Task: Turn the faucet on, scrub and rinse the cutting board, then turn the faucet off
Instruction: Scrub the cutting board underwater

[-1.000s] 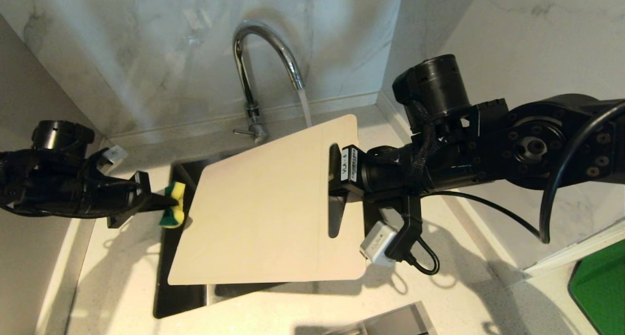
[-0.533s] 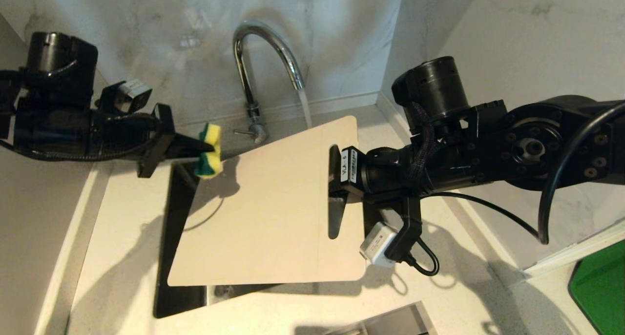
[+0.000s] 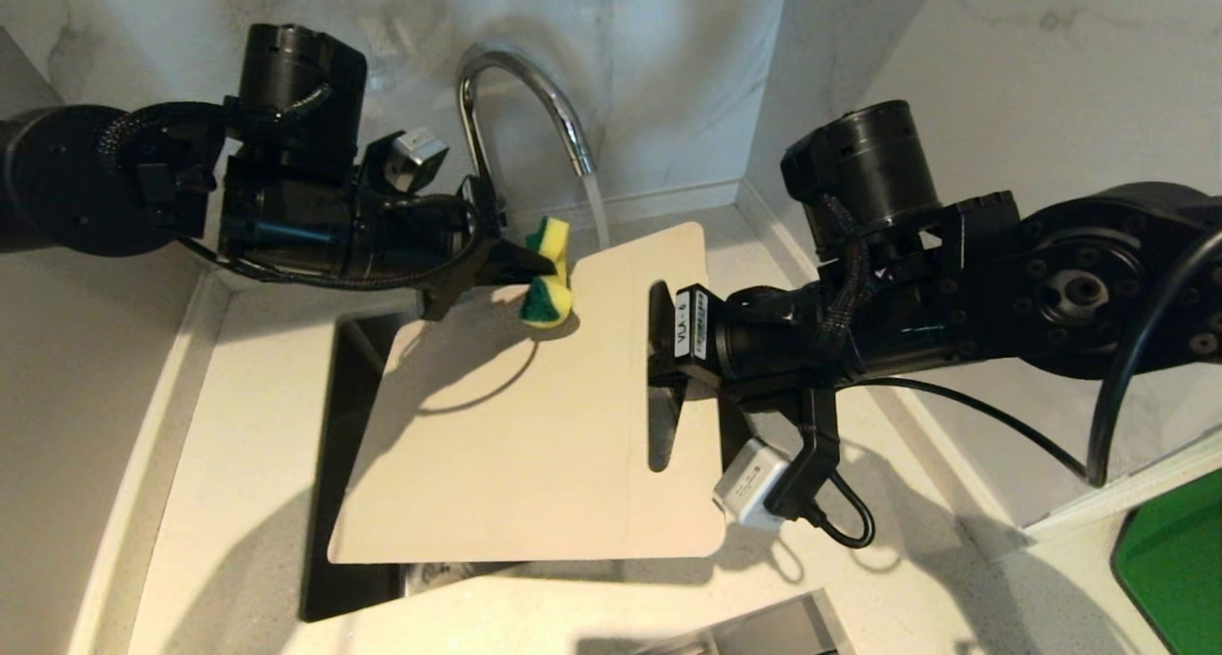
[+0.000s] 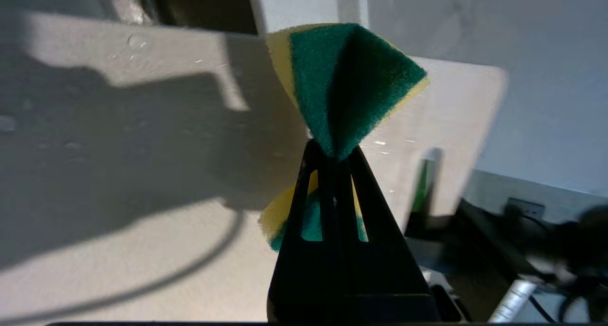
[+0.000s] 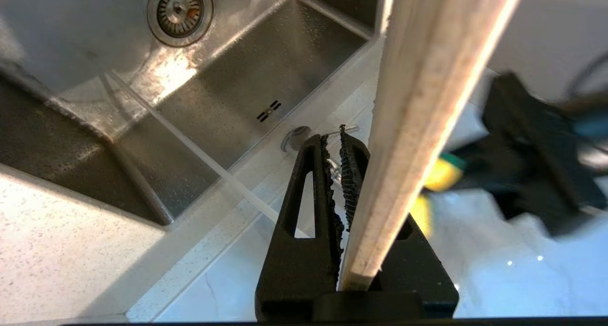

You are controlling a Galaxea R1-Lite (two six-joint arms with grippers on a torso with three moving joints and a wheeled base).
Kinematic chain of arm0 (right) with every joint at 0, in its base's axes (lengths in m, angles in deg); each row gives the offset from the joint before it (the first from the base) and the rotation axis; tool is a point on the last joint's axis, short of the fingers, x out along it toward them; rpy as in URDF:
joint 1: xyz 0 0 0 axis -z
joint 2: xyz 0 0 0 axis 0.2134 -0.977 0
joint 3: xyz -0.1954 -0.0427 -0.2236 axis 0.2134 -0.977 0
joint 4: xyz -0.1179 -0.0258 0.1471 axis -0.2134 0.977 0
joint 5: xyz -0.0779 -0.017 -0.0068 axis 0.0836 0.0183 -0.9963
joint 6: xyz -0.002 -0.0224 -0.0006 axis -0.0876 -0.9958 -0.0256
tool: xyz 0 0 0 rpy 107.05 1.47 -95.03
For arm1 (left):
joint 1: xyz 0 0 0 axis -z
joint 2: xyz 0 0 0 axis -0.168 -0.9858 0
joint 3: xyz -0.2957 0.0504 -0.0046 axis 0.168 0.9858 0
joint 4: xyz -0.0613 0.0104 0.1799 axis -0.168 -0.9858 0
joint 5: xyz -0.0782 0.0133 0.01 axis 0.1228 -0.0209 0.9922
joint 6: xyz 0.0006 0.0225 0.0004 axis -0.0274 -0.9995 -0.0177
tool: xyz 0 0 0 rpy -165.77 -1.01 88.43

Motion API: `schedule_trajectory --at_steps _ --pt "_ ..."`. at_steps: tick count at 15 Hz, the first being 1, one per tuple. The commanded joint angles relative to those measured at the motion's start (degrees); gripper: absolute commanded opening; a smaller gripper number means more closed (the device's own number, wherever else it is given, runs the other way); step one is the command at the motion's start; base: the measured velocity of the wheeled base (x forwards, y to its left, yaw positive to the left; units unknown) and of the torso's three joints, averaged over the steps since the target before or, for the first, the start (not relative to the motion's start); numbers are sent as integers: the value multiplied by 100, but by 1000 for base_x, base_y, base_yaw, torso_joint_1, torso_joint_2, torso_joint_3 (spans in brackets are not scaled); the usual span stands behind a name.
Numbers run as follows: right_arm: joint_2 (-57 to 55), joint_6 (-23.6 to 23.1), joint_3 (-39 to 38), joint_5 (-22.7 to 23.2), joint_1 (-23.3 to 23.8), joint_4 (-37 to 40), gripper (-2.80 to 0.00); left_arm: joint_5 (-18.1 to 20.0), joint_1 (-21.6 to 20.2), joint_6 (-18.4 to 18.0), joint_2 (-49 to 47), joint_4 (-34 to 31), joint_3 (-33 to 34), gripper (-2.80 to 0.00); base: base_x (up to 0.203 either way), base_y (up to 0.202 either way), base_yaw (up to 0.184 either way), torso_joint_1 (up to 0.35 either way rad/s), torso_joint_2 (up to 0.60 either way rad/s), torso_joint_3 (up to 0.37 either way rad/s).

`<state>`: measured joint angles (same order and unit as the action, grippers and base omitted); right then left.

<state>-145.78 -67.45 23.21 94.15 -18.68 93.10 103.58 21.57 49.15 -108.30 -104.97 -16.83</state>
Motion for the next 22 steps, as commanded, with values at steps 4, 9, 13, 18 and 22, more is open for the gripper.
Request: schedule_trajectory --at_steps 4,9,13,18,22 --pt "59 -37 -44 16 -2 5 -280 23 -234 3 -128 -32 375 -280 0 0 0 0 0 0" --pt "145 15 -70 16 6 5 -280 90 -932 -179 -142 -23 880 -280 0 0 0 0 0 0" --pt "154 15 -87 16 -2 5 -280 471 -1604 -557 -57 -20 1312 -280 0 0 0 0 0 0" --pt "222 15 -139 16 4 5 -280 736 -2346 -883 -71 -3 1560 -280 0 0 0 0 0 0" --pt "224 15 -167 16 4 5 -280 900 -2910 -1205 -107 -3 1791 -280 0 0 0 0 0 0"
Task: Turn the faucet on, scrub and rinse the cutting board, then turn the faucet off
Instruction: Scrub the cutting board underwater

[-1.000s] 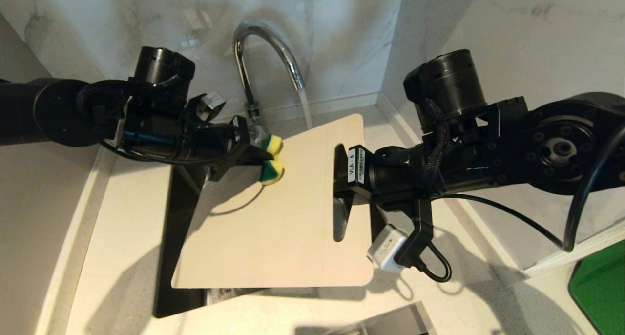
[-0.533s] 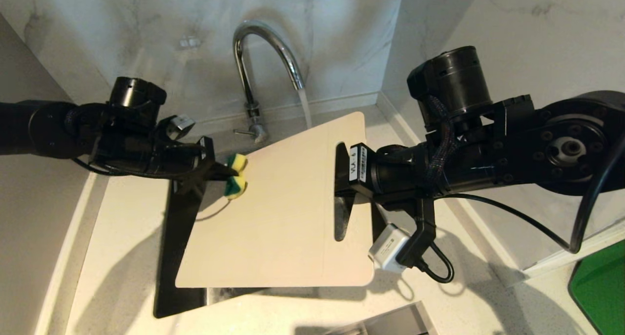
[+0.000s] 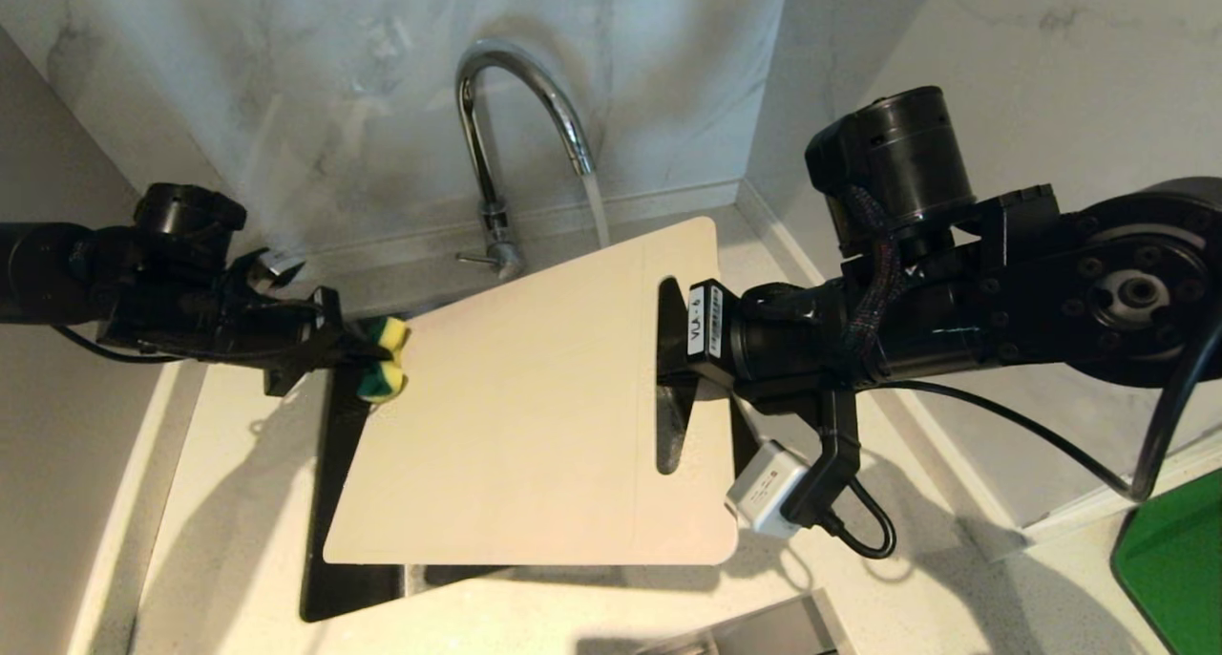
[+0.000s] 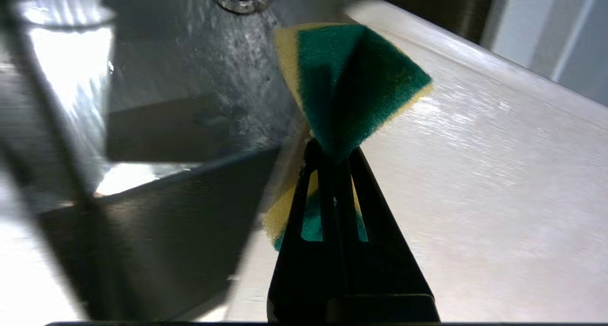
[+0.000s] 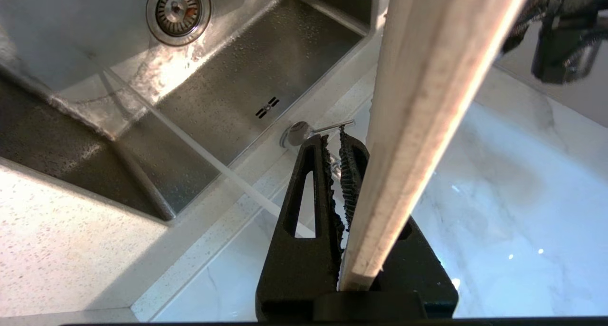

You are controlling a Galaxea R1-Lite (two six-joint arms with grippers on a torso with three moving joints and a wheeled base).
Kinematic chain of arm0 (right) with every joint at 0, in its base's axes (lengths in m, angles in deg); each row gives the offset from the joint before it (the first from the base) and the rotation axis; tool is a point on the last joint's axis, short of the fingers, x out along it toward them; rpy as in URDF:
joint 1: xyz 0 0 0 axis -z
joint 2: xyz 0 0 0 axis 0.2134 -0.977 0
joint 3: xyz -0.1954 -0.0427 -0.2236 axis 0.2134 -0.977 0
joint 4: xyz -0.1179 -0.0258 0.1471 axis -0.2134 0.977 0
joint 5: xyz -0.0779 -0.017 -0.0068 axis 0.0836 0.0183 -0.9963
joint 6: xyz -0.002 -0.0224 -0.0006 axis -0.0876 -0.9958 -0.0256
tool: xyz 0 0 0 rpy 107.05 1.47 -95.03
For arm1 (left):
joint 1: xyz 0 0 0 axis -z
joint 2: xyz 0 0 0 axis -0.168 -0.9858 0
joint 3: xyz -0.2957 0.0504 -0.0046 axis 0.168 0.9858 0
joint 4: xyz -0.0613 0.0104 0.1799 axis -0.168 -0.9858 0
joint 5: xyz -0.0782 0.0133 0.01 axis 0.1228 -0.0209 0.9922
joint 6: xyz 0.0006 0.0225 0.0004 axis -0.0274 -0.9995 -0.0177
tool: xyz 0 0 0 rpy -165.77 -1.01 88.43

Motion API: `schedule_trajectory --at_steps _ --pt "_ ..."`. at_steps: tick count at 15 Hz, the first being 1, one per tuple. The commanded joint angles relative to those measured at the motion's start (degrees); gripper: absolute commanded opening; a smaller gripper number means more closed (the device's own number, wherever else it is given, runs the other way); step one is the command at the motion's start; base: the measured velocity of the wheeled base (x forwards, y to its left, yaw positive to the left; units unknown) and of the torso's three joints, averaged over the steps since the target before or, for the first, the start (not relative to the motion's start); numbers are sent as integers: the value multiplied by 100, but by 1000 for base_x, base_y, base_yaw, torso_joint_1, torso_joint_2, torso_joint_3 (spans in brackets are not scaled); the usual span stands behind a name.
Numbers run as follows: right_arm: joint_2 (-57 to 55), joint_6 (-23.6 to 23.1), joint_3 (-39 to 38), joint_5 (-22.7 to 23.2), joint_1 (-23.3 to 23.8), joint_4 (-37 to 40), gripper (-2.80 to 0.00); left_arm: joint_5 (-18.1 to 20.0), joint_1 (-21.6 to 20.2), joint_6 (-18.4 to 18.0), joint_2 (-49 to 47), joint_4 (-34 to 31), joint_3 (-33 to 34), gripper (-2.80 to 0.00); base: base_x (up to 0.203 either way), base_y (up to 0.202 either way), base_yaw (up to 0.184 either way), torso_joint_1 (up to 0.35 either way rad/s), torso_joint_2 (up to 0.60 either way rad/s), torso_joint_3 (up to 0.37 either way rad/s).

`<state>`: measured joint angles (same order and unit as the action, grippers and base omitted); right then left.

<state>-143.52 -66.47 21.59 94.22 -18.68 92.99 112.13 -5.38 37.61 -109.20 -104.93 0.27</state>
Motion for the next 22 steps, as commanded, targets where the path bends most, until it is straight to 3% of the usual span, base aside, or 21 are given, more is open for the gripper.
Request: schedule_trajectory --at_steps 1,4,7,11,13,15,18,22 --pt "-2 -83 -4 8 6 16 -280 127 -341 -120 -21 -7 107 -280 0 0 0 0 0 0" --pt "-11 -71 4 8 6 16 -280 282 -374 -132 179 -15 90 -280 0 0 0 0 0 0" --pt "-28 -65 -4 -1 6 -2 -280 284 138 136 725 -52 -18 -280 0 0 0 0 0 0" --pt "-28 43 83 -1 6 -2 -280 104 2000 480 1579 -198 145 -280 0 0 0 0 0 0" --pt "-13 76 93 -1 6 -2 -280 -359 2965 739 1736 -221 258 -280 0 0 0 0 0 0" --pt "7 128 119 -1 6 -2 -280 -755 3453 860 1724 -138 727 -280 0 0 0 0 0 0" --pt "-2 128 92 -1 6 -2 -280 -892 3503 902 1641 560 1403 -280 0 0 0 0 0 0" --pt "7 131 101 -1 6 -2 -280 -1007 3007 865 1493 838 1667 -280 0 0 0 0 0 0"
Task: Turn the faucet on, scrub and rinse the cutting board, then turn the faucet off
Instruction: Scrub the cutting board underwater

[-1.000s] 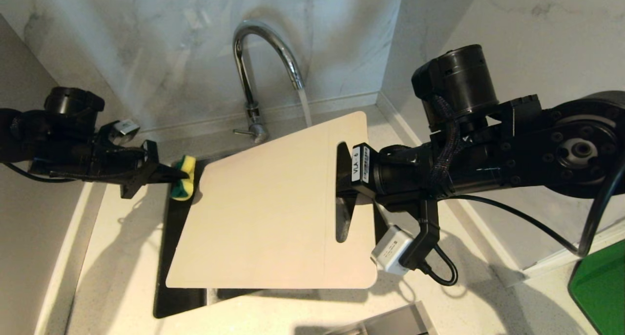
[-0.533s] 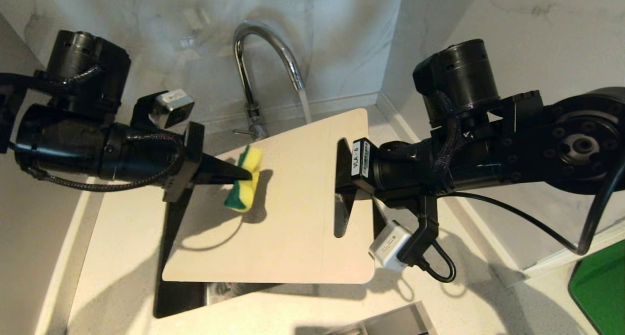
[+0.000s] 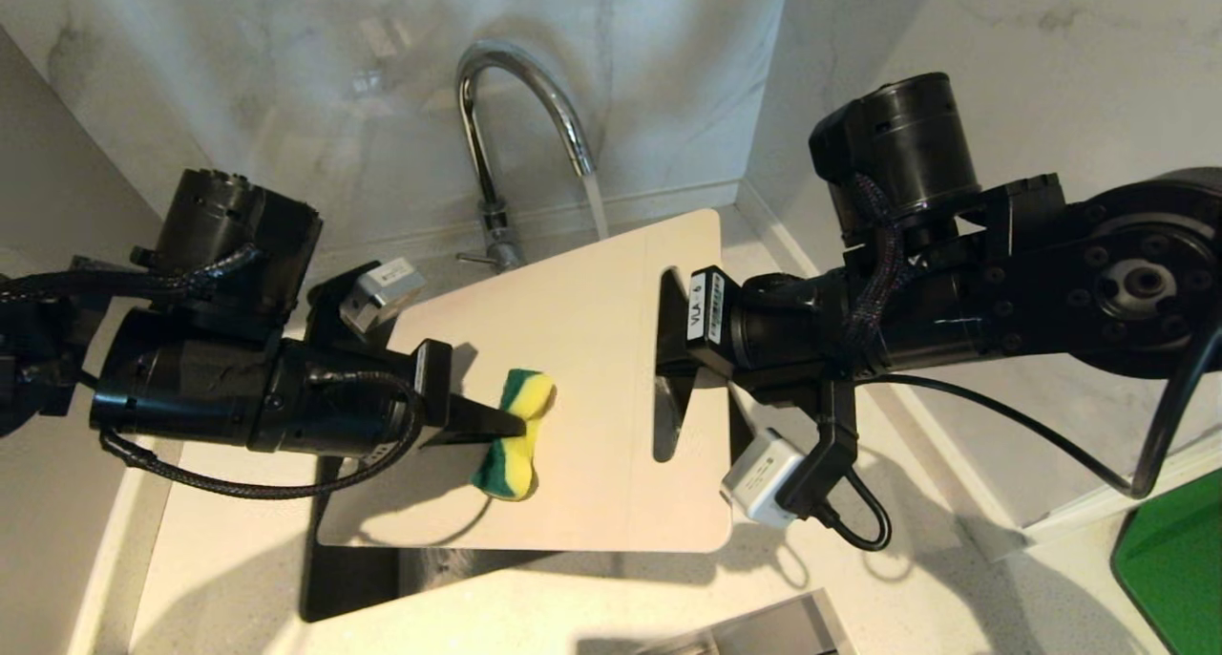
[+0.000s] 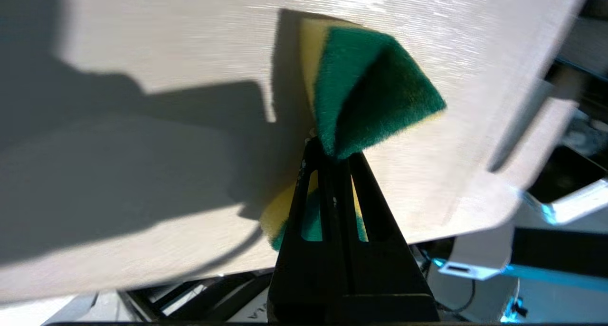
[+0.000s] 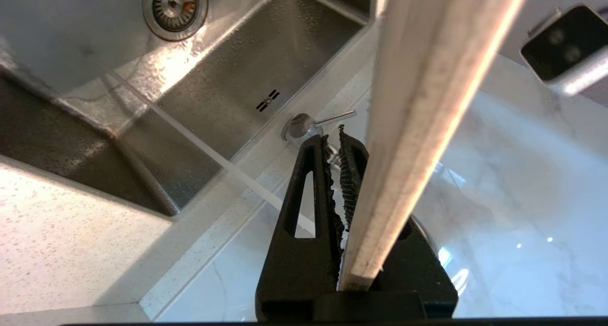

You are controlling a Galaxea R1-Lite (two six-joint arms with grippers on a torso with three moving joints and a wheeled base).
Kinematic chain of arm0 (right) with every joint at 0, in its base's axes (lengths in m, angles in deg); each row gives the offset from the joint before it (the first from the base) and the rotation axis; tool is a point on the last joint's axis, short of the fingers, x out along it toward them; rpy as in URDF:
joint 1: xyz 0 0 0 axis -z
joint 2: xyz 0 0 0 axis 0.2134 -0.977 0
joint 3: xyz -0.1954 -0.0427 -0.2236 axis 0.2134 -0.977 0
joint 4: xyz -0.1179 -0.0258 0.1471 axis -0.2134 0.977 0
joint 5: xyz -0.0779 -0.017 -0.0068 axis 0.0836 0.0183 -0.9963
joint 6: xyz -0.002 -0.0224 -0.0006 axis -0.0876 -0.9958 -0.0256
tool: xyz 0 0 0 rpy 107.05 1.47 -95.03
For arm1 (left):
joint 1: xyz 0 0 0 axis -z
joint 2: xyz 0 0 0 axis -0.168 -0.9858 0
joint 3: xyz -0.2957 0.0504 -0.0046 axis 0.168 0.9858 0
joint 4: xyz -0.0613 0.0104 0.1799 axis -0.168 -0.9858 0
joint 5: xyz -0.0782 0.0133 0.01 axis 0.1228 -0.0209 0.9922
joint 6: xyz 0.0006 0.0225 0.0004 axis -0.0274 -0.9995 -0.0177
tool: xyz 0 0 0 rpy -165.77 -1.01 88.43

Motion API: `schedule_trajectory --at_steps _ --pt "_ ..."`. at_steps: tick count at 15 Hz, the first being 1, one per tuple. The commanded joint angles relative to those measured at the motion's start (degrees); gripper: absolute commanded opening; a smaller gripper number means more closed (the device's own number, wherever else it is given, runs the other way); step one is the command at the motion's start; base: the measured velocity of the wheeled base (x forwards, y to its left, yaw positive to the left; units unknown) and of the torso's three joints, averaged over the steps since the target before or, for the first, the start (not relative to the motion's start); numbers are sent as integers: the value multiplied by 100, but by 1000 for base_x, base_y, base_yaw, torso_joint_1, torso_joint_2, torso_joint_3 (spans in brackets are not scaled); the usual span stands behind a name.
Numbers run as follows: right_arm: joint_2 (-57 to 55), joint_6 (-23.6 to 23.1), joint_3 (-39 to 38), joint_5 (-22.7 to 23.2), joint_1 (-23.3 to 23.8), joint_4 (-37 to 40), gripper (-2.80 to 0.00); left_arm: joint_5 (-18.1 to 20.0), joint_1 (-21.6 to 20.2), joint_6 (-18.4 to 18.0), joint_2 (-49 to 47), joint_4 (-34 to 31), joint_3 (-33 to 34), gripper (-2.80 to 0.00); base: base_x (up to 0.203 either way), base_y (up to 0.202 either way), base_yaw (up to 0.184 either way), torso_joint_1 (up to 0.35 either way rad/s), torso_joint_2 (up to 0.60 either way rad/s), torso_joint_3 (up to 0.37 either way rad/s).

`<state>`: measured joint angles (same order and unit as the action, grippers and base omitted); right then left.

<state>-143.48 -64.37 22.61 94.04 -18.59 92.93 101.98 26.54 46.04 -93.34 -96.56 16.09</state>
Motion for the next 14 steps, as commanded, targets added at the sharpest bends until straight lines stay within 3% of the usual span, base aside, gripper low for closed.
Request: schedule_trajectory --at_steps 1,7,10,12,14 --pt "3 -46 -1 18 -2 4 -280 13 -294 18 -94 13 161 -280 0 0 0 0 0 0" --pt "-14 -43 11 18 -2 4 -280 77 -766 -67 136 752 1143 -280 0 0 0 0 0 0" --pt "-6 42 0 18 -2 4 -280 107 -1123 -541 197 1171 1799 -280 0 0 0 0 0 0" --pt "-4 42 7 18 -2 4 -280 182 -1465 -628 202 1266 1952 -280 0 0 0 0 0 0" --pt "25 50 -1 18 -2 4 -280 345 -1947 -958 190 1269 2067 -280 0 0 0 0 0 0"
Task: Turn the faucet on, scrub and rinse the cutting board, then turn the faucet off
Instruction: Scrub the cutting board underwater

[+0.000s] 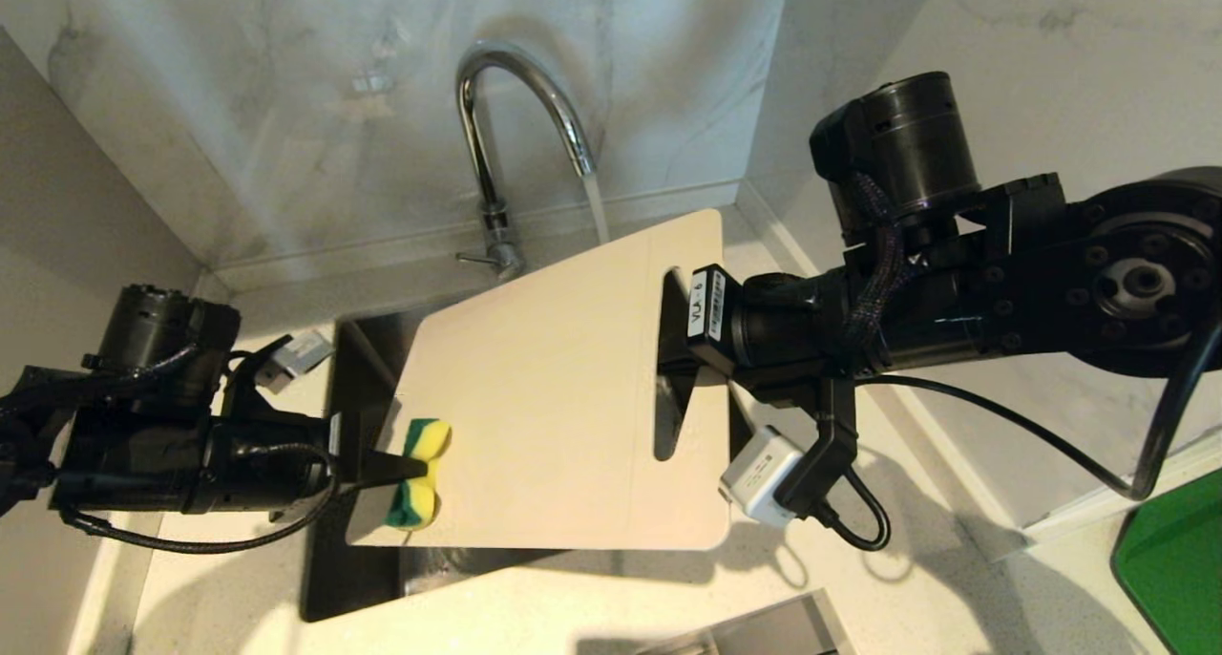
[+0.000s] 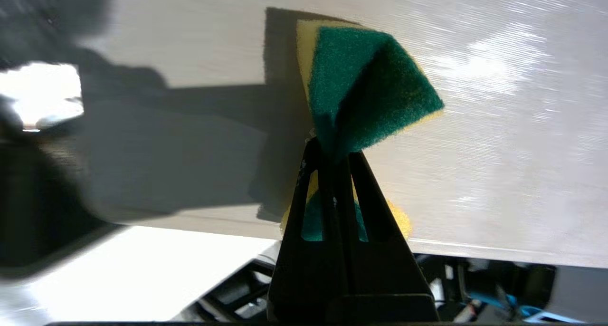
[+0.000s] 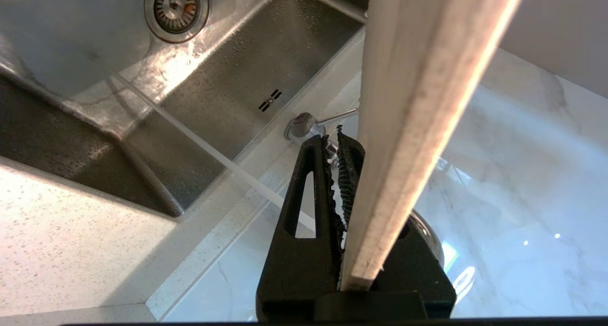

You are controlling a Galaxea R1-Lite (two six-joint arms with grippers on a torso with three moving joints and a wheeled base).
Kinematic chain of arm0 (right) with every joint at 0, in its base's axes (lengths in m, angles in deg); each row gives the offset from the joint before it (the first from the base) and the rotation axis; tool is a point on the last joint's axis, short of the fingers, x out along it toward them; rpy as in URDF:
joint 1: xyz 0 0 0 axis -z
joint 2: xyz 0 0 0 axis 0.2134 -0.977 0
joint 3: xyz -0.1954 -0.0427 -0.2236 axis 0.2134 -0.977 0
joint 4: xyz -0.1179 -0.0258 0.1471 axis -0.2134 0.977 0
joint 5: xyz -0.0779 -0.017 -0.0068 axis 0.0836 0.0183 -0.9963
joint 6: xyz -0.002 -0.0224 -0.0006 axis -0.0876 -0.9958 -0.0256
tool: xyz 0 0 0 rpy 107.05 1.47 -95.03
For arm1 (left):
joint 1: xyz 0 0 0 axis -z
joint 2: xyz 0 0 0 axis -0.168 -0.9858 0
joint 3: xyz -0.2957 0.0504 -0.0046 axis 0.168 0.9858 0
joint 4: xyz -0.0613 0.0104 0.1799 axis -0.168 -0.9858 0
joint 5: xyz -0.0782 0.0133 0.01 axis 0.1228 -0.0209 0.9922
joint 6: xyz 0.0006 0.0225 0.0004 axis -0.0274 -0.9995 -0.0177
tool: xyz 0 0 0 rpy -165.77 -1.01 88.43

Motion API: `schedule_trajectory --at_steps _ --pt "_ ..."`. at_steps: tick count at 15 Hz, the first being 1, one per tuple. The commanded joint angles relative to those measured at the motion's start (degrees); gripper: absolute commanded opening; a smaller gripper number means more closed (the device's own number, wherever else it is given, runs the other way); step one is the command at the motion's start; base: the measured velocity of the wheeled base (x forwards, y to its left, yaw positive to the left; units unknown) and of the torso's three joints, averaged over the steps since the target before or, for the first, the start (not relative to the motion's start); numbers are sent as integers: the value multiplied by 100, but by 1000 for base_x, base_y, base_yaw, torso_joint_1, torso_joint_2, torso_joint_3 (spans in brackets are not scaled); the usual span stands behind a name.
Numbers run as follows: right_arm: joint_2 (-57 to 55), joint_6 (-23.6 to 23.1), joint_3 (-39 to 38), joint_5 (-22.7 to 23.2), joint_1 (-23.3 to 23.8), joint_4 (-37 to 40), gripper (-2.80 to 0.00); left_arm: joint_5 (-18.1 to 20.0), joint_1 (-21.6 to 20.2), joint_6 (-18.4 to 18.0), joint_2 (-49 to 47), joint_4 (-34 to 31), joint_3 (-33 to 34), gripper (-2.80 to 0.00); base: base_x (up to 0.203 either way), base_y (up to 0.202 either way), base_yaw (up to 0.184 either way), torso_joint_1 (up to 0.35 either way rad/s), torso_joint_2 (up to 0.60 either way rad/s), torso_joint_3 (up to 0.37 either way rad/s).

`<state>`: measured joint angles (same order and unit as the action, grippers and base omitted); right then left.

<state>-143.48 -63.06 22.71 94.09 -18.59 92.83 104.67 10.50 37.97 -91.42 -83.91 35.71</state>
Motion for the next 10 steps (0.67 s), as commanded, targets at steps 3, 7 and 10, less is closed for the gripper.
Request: schedule_trajectory --at_steps 3,7,10 --pt "56 -71 -27 13 -2 14 -280 302 -1117 -727 -57 -15 289 -280 0 0 0 0 0 0" --pt "47 -63 -20 13 -2 14 -280 692 -1829 -912 -265 1 308 -280 0 0 0 0 0 0" --pt "47 -71 -37 13 -2 14 -280 907 -2007 -1043 -284 -4 232 -280 0 0 0 0 0 0"
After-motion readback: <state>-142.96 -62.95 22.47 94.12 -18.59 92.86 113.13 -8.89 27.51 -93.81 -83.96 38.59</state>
